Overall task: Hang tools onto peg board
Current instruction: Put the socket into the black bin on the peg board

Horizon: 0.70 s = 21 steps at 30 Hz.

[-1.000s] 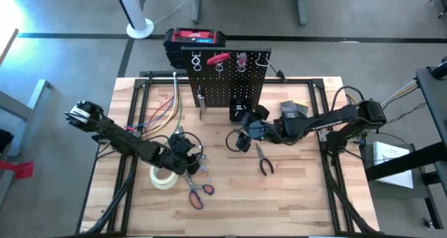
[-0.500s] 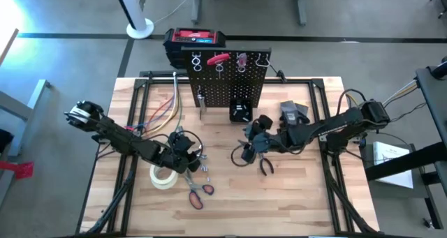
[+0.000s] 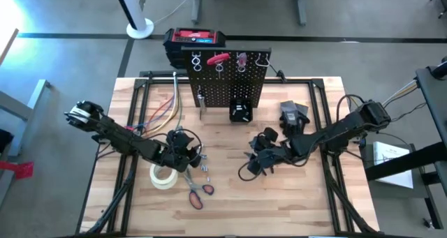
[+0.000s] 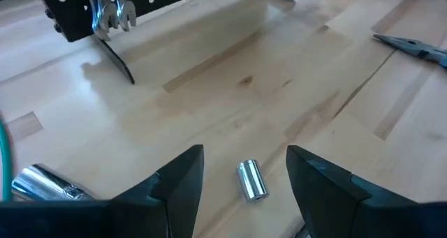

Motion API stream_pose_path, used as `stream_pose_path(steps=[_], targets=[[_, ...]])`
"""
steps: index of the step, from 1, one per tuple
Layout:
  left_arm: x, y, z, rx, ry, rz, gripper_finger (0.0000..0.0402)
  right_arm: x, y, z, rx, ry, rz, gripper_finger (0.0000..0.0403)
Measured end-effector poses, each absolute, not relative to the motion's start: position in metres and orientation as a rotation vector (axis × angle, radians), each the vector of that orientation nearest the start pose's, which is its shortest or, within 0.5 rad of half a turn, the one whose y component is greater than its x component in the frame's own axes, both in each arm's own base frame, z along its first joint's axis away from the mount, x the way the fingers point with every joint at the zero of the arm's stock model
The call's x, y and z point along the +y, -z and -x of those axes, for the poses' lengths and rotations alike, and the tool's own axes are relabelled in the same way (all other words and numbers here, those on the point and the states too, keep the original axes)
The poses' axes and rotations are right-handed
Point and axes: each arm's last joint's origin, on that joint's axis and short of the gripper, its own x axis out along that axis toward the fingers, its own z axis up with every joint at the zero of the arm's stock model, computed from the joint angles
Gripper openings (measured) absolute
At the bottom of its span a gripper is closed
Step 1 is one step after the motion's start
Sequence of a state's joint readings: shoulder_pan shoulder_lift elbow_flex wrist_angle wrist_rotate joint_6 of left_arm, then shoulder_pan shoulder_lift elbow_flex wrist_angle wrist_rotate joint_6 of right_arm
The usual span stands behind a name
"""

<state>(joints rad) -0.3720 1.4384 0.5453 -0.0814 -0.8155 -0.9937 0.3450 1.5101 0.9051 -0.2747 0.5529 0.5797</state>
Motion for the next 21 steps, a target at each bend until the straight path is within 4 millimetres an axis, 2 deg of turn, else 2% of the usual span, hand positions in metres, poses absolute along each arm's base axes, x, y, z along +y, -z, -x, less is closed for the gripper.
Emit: stream_pose_path(steps=[7,13,21], targets=[[-0.062,-0.132,-0.229,0.524,-0.778,0.569,0.0184,0.106,-0.21,-0.285,0.648,0.327,-0.174,0.0213],[-0.053,-0.121,-0.234,0.615,-0.783,0.607,0.0158,0.108,-0.208,-0.283,0.653,0.322,-0.183,0.0205],[-0.055,-0.119,-0.251,0.65,-0.751,0.555,0.0154,0.108,-0.208,-0.283,0.651,0.325,-0.194,0.021]])
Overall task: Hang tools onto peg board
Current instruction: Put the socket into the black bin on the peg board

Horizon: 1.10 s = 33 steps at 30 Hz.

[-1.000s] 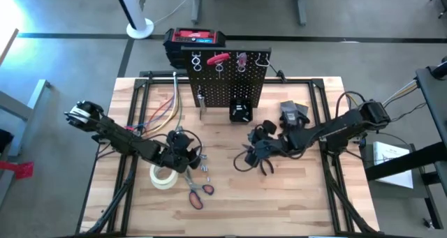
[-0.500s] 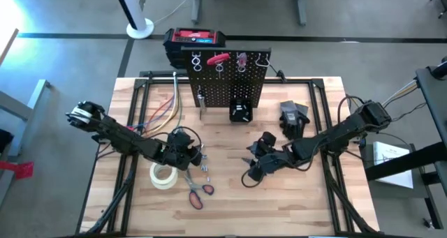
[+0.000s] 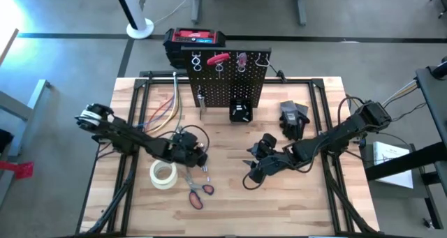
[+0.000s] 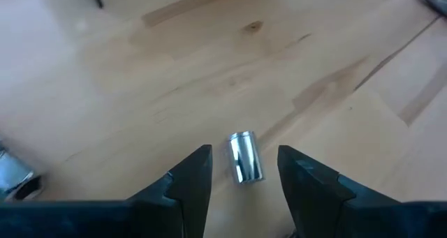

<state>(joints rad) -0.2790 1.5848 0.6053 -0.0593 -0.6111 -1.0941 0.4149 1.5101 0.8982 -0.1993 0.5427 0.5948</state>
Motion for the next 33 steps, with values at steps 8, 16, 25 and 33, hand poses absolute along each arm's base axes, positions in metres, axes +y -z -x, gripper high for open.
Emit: stream_pose_path(steps=[8,16,25,33], targets=[[-0.059,-0.103,-0.271,0.723,-0.747,0.491,0.0154,0.108,-0.208,-0.283,0.65,0.329,-0.204,0.0202],[-0.06,-0.089,-0.277,0.787,-0.771,0.456,0.0154,0.108,-0.208,-0.283,0.648,0.334,-0.218,0.02],[-0.06,-0.103,-0.277,0.8,-0.709,0.44,0.0063,0.108,-0.208,-0.283,0.649,0.335,-0.219,0.0196],[-0.06,-0.103,-0.277,0.803,-0.699,0.445,0.0048,0.108,-0.208,-0.283,0.65,0.336,-0.219,0.0173]])
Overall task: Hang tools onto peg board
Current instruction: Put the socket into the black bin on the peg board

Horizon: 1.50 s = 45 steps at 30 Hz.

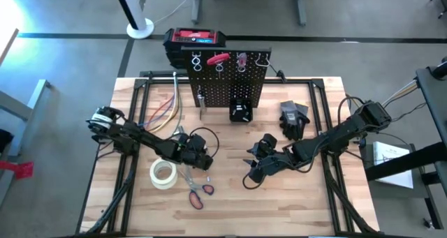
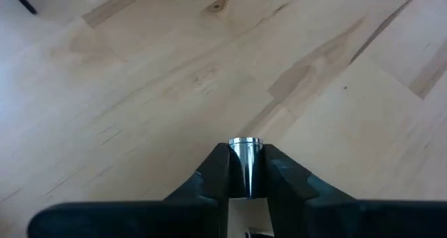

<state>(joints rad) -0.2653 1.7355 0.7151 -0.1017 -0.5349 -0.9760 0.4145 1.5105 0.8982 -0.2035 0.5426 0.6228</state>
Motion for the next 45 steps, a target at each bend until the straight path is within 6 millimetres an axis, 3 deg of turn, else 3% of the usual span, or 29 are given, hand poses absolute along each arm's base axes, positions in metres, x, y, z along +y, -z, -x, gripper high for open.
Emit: stream_pose_path(steps=[14,21,31,39,45], targets=[[-0.061,-0.105,-0.278,0.812,-0.68,0.41,0.0048,0.108,-0.207,-0.282,0.653,0.337,-0.216,0.0112],[-0.061,-0.109,-0.278,0.806,-0.664,0.391,0.0048,0.11,-0.208,-0.281,0.653,0.327,-0.211,0.0104],[-0.06,-0.131,-0.278,0.729,-0.635,0.354,0.0048,0.113,-0.208,-0.28,0.648,0.317,-0.186,0.0116],[-0.059,-0.149,-0.281,0.636,-0.587,0.318,0.0048,0.123,-0.227,-0.269,0.565,0.282,-0.146,0.0091],[-0.06,-0.164,-0.293,0.537,-0.445,0.244,0.0048,0.121,-0.237,-0.255,0.52,0.274,-0.164,0.0071]])
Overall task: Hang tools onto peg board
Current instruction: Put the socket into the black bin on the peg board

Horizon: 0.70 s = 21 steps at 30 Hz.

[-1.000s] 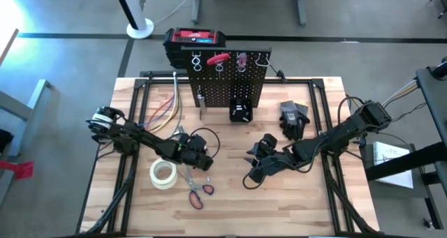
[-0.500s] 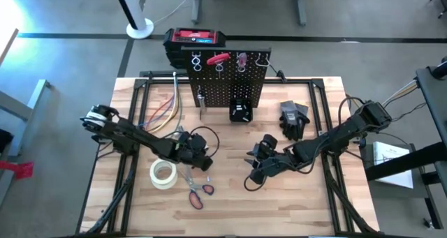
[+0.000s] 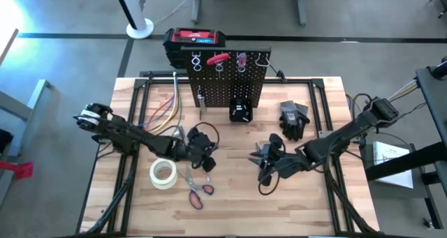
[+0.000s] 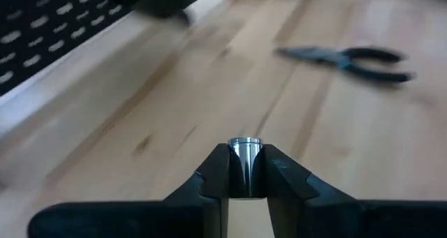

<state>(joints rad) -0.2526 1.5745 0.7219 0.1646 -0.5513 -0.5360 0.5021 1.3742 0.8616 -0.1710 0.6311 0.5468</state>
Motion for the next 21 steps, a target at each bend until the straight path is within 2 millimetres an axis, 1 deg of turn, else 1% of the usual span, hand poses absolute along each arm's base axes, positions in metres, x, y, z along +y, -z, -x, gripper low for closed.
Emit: stream_pose_path(steps=[3,11,19,21], targets=[[-0.057,-0.169,-0.298,0.485,-0.413,0.242,0.0048,0.121,-0.241,-0.252,0.489,0.273,-0.179,0.006],[-0.041,-0.18,-0.306,0.397,-0.409,0.234,0.0048,0.125,-0.246,-0.246,0.459,0.272,-0.162,0.0034],[-0.037,-0.195,-0.309,0.298,-0.35,0.222,0.0048,0.128,-0.245,-0.244,0.463,0.261,-0.154,0.0029],[-0.036,-0.2,-0.31,0.266,-0.347,0.22,0.0048,0.128,-0.246,-0.244,0.447,0.288,-0.163,0.0027]])
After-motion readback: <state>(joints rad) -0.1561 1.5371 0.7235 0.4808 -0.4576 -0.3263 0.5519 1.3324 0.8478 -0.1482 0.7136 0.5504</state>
